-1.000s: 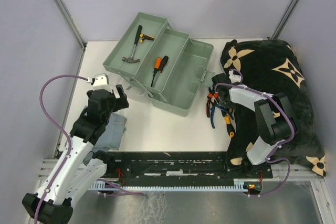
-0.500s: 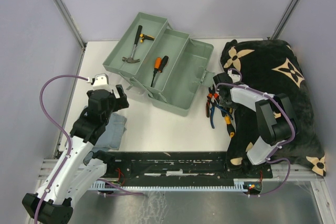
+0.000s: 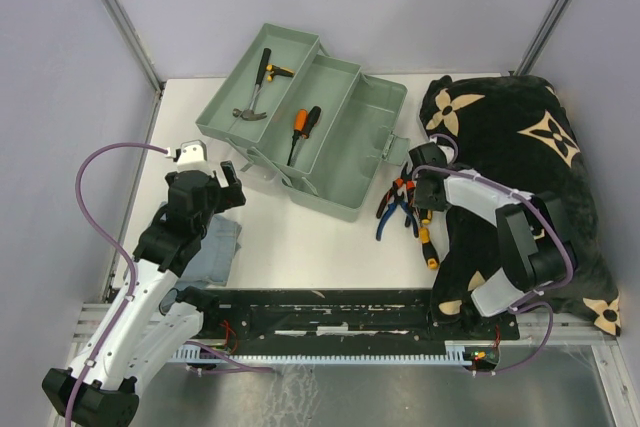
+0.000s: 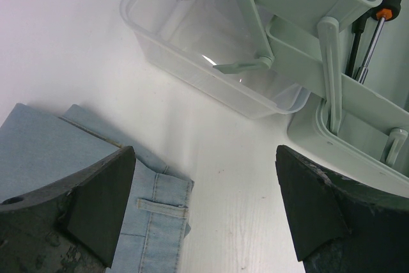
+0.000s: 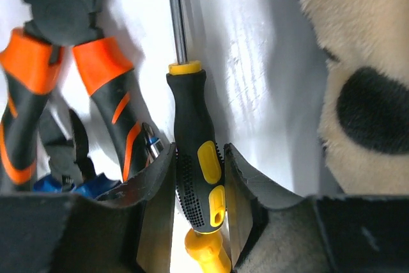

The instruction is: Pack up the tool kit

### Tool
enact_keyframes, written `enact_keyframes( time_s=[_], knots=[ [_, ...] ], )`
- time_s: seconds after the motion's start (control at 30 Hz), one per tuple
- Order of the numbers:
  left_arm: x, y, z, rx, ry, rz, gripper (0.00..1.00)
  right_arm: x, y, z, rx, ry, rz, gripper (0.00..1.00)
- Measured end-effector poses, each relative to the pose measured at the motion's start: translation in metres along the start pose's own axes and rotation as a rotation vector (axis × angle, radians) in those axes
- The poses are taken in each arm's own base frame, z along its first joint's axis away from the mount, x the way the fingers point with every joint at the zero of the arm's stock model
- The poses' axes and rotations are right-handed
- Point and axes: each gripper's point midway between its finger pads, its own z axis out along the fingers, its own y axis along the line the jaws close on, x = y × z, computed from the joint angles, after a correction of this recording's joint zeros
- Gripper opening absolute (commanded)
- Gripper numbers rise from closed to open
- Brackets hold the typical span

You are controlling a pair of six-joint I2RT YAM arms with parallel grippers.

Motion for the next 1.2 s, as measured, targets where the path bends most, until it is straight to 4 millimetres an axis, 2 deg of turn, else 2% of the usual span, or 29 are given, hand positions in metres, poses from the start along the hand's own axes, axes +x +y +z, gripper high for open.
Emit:
enact_keyframes(
  time_s=[0.1,0.3,0.67,0.77,0.93,1.2],
  knots=[
    [0.0,0.0,0.0,0.0,0.0,0.0,0.96,0.002,0.005,-0.009,-0.051,-0.004,0.0,0.15],
    [0.0,0.0,0.0,0.0,0.0,0.0,0.96,-0.01,0.015,-0.031,-0.13,-0.054,0.014,0.15],
    [0.0,0.0,0.0,0.001,0.0,0.0,0.96,-0.015,0.014,-0.045,-0.149,-0.083,0.036,0.15],
    [0.0,0.0,0.0,0.0,0.0,0.0,0.96,-0.013,0.013,-0.041,-0.138,-0.071,0.042,0.17],
    [0.0,0.0,0.0,0.0,0.0,0.0,0.96,0.005,0.008,-0.016,-0.062,0.007,0.019,0.21],
    [0.0,0.0,0.0,0.0,0.0,0.0,0.96,0.001,0.004,-0.004,-0.032,0.018,0.027,0.34]
  ],
)
